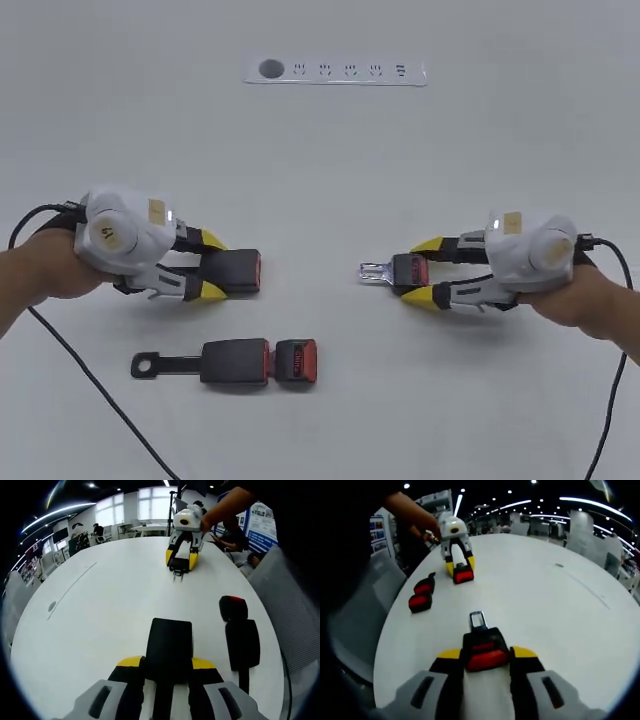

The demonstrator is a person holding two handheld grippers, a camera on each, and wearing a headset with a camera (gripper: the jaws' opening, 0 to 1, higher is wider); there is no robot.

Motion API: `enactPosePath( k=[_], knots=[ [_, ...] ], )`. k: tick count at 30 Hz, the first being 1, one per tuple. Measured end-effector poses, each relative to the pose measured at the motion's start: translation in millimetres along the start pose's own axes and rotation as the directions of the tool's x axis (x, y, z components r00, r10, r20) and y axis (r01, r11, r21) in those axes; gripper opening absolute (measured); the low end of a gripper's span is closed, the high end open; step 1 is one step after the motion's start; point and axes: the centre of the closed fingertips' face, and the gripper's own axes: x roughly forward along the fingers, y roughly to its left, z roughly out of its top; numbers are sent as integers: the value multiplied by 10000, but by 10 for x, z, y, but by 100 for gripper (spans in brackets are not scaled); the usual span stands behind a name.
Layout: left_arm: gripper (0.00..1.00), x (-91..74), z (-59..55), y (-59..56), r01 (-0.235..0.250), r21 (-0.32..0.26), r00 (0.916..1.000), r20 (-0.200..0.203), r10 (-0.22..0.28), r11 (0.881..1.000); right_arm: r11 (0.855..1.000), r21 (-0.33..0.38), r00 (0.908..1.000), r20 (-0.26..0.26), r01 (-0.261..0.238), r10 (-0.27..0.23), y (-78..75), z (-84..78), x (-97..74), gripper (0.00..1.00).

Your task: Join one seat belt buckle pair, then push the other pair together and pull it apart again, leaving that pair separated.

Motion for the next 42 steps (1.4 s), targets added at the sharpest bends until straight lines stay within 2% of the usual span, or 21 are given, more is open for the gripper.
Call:
enactPosePath(
  k=[9, 16, 27, 33, 34, 35, 38, 39, 42],
  knots=[
    [34, 26, -2, 12, 110, 165, 9997, -211, -107, 9998, 10000, 61, 9999, 127, -34, 33, 82, 207, 240, 36],
    [34, 46, 3, 32, 205, 245, 9994, -284, -198, 9995, 10000, 90, 9995, 323, -12, 9, 85, 367, 471, 36],
    [34, 67, 11, 43, 254, 376, 9986, -472, -236, 9990, 9999, 89, 9987, 511, -52, 47, 203, 588, 794, 36],
    [34, 71, 3, 62, 254, 331, 9987, -439, -239, 9991, 9997, 42, 9979, 595, -260, 257, 284, 682, 916, 36],
    [34, 73, 4, 66, 242, 304, 9988, -433, -228, 9992, 9996, -179, 9984, 512, -210, 219, 295, 686, 934, 36],
    [34, 76, 4, 66, 239, 312, 9987, -465, -224, 9992, 9996, 122, 9978, 614, -259, 251, 295, 710, 955, 36],
    [34, 93, 22, 58, 226, 419, 9985, -508, -204, 9989, 9995, 73, 9977, 605, -306, 301, 326, 764, 1012, 36],
    [34, 88, 17, 65, 211, 631, 9981, -599, -173, 9978, 9996, -114, 9987, 436, -258, 262, 320, 749, 1018, 35],
    [34, 82, 17, 37, 214, 688, 9984, -543, -177, 9974, 9994, -28, 9984, 456, -344, 345, 324, 744, 1009, 35]
  ],
)
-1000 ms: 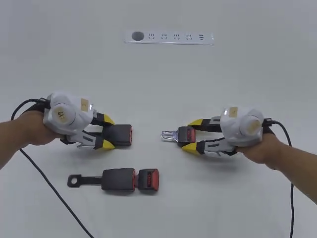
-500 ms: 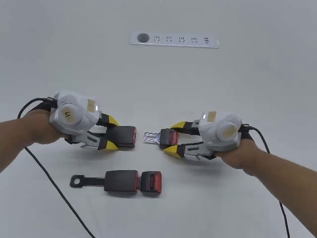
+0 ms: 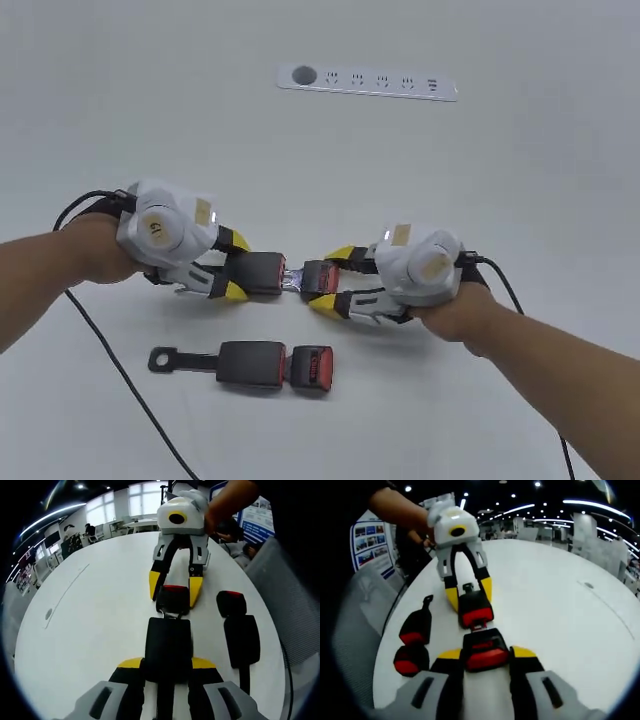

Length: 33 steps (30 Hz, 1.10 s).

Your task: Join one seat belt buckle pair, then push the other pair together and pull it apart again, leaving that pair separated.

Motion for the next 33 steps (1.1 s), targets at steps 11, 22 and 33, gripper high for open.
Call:
enactPosePath(
  k=[11, 22, 33],
  knots=[
    [33, 11, 13, -4, 325, 447, 9986, -436, -306, 9985, 9994, 217, 9993, -238, -269, 274, 61, 64, 75, 35],
    [33, 4, 11, 2, 377, 480, 9982, -484, -353, 9981, 9996, 211, 9974, -710, 163, -147, 106, 120, 150, 35],
    [33, 3, 14, 5, 401, 546, 9972, -647, -365, 9977, 9995, 43, 9944, -1014, 298, -293, 103, 118, 152, 35]
  ],
)
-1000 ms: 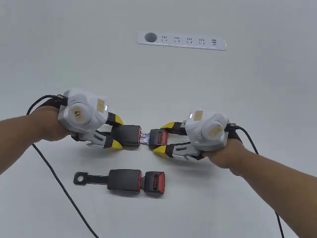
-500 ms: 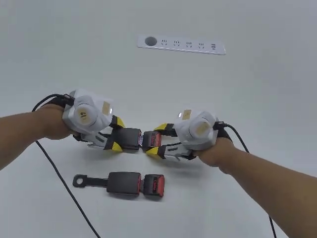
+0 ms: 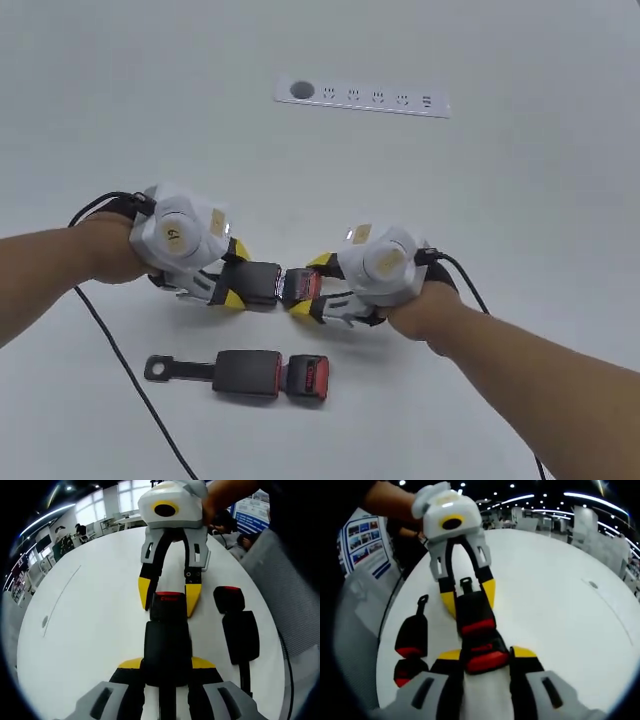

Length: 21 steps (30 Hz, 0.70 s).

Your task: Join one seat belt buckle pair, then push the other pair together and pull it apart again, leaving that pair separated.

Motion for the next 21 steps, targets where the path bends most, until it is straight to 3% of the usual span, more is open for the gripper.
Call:
enactPosePath(
  k=[7, 21],
  knots=[
    [33, -6, -3, 0, -27, -151, 9997, 224, 31, 9999, 9999, -169, 9998, -196, -8, 4, -1, -6, -4, 35],
    [34, 1, 9, 3, -22, -216, 9995, 323, 29, 9998, 9998, -189, 10000, -22, 34, -35, -12, -19, -23, 36]
  ],
)
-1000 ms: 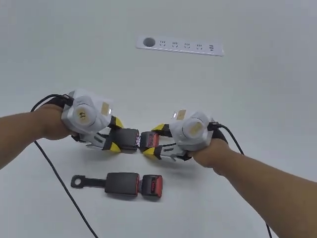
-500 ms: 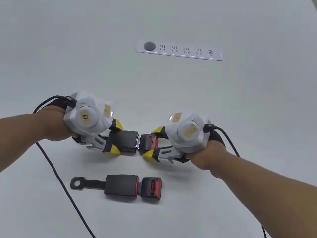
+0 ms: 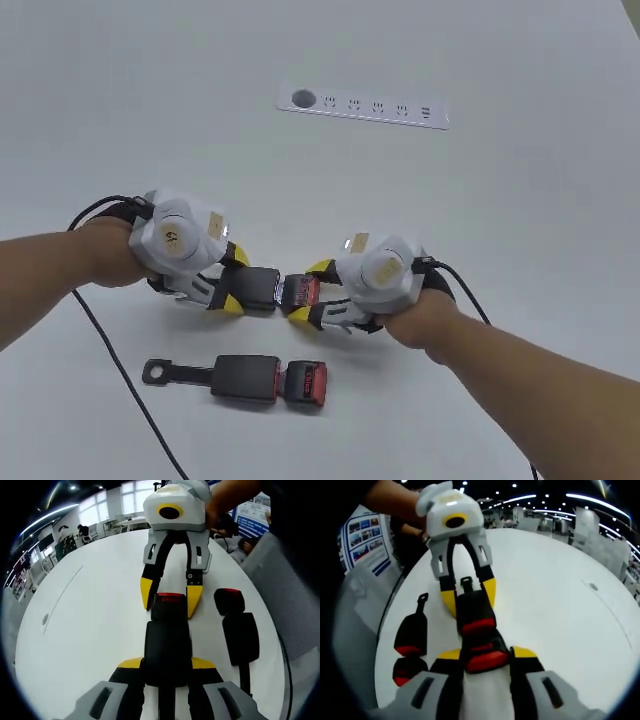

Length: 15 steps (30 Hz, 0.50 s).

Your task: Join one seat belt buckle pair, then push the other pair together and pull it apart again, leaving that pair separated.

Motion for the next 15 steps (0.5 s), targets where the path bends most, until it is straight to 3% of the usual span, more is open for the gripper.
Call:
enactPosePath(
  k=[15],
  knots=[
    [34, 1, -9, 8, -3, -307, 9991, 417, 16, 9995, 9999, -138, 9997, 220, -52, 55, -47, -131, -126, 36]
  ],
)
